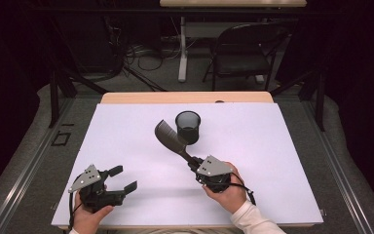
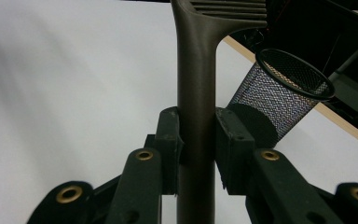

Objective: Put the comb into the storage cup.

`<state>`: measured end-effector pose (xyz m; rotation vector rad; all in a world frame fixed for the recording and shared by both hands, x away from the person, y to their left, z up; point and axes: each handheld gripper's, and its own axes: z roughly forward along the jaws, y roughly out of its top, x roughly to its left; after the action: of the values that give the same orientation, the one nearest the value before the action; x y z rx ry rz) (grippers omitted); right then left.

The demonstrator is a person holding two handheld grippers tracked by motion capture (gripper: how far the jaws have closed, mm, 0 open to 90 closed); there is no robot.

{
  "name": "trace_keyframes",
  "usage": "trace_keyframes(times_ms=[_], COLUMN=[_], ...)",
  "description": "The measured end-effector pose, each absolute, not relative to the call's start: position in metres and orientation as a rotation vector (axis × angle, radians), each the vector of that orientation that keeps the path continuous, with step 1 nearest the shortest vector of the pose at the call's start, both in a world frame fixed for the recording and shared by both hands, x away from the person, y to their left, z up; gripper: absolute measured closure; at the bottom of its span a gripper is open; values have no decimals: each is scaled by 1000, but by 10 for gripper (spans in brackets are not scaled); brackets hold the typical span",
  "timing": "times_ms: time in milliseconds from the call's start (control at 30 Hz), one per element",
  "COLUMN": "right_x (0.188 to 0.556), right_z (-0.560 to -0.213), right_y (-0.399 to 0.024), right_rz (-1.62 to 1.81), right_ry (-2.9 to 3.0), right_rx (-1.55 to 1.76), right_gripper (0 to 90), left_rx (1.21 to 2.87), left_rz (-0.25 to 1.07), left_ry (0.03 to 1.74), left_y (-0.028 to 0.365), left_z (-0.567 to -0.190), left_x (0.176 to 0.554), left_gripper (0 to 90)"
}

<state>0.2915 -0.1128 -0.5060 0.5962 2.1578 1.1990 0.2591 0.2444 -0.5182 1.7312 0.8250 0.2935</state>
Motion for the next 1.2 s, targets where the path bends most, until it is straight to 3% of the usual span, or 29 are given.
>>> trace_keyframes(times_ms=[467, 1200], right_x=[290, 291], right_z=[-515, -512], right_y=[-112, -116], right_rz=[1197, 1213], right_ry=[2150, 2118], right_rx=[606, 632], right_gripper=[725, 725], left_rx=[1710, 1638], left_rz=[271, 188], left_ry=[883, 935], left_y=[241, 219], left_z=[-514, -476], left_x=[264, 283], left_gripper=[168, 294])
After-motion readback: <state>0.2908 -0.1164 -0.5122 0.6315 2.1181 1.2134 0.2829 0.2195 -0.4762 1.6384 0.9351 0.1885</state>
